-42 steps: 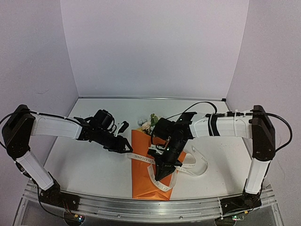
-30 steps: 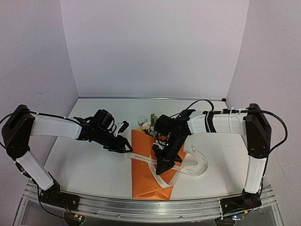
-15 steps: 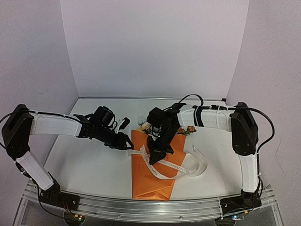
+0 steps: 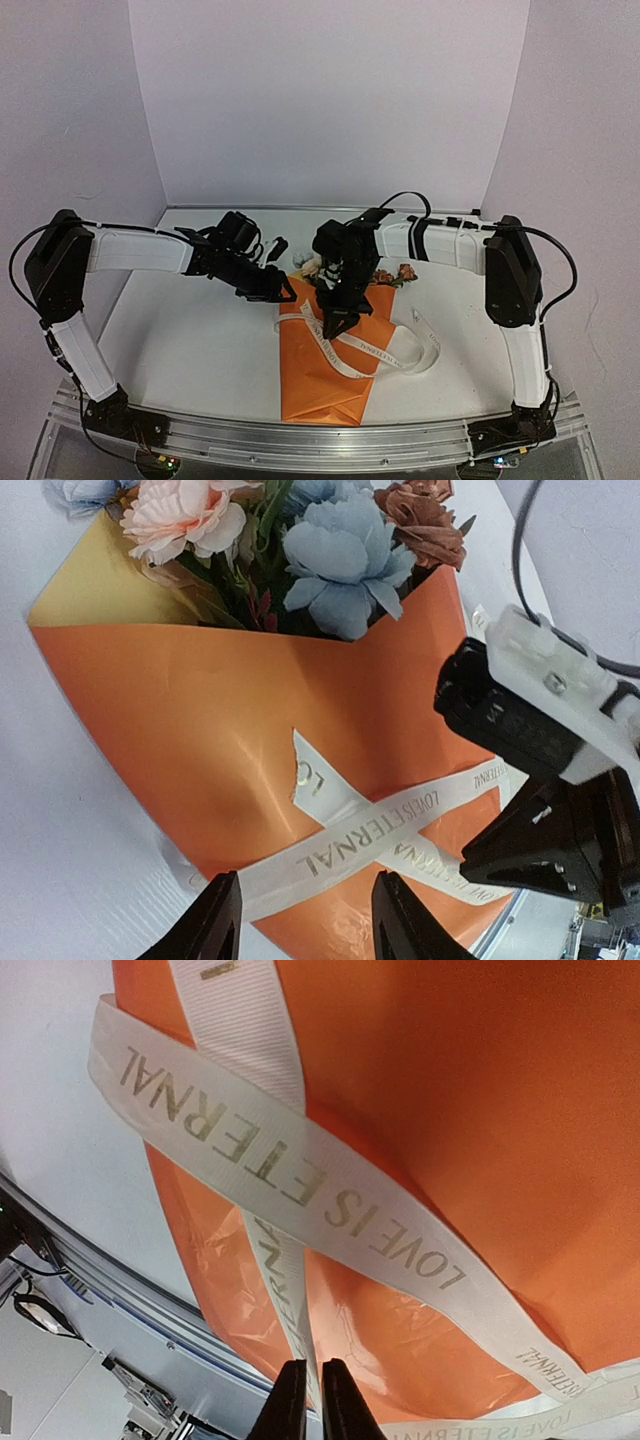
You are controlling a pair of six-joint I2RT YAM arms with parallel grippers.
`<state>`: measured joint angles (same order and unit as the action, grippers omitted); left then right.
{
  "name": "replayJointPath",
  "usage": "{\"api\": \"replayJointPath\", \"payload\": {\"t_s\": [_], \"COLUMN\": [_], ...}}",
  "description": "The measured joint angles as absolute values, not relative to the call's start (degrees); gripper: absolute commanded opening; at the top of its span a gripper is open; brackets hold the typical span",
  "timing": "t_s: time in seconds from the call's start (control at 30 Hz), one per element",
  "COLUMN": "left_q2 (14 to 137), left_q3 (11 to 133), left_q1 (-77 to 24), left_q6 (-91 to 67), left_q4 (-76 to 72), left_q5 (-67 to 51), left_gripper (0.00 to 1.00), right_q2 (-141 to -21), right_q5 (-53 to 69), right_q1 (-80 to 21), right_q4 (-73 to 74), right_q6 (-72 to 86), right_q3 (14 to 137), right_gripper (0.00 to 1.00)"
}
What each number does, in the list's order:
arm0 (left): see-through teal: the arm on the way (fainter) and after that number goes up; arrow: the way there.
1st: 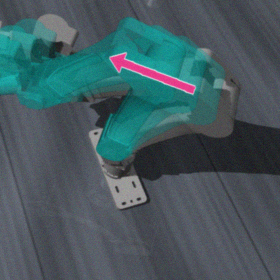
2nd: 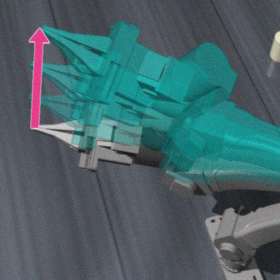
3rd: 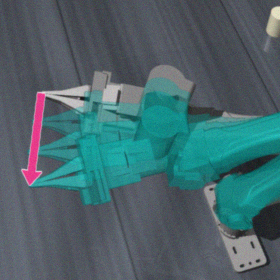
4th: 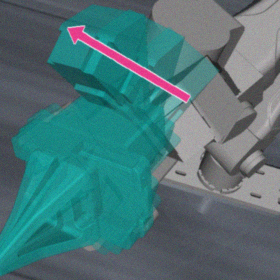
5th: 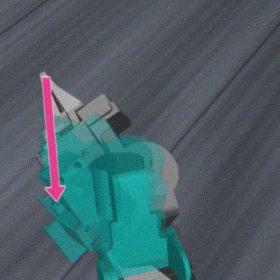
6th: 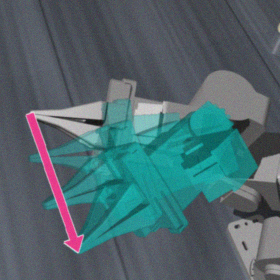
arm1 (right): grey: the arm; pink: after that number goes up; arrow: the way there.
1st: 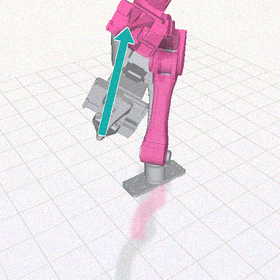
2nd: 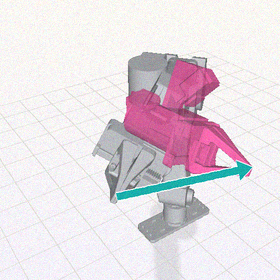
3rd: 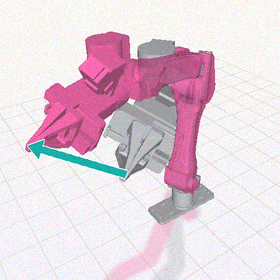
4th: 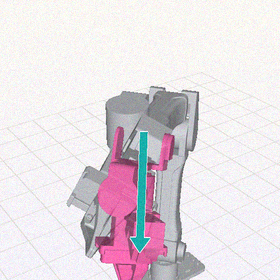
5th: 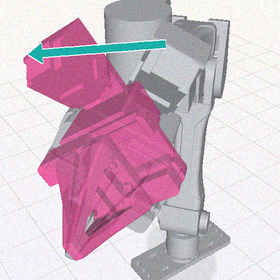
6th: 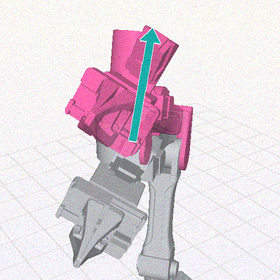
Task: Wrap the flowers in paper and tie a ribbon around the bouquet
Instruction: Cross the ribbon over the folded bouquet.
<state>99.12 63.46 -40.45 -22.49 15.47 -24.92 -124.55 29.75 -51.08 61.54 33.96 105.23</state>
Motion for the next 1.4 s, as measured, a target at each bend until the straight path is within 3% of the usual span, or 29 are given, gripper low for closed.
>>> {"api": "replayJointPath", "payload": {"t_s": [0.4,0.83,1.07,1.4], "left_q2": [106.3,114.5,117.1,117.5], "left_q3": [73.6,85.5,87.9,88.1], "left_q1": [-44.1,-52.7,-53.7,-53.8], "left_q6": [-25.1,-32.4,-34.7,-35.6], "left_q4": [22.7,36.5,39.2,40.3], "left_q5": [-18.8,3.7,8.0,11.0], "left_gripper": [0.48,0.52,0.42,0.10], "right_q2": [-117.8,-96.8,-92.9,-89.1], "right_q5": [24.2,13.2,10.6,8.2], "right_q1": [-51.1,-47.5,-46.3,-44.9], "right_q4": [61.1,52.2,49.3,47.3], "right_q6": [32.4,35.6,36.3,36.5], "right_q3": [98.7,80.1,73.1,68.4], "right_gripper": [0.47,0.54,0.57,0.58]}}
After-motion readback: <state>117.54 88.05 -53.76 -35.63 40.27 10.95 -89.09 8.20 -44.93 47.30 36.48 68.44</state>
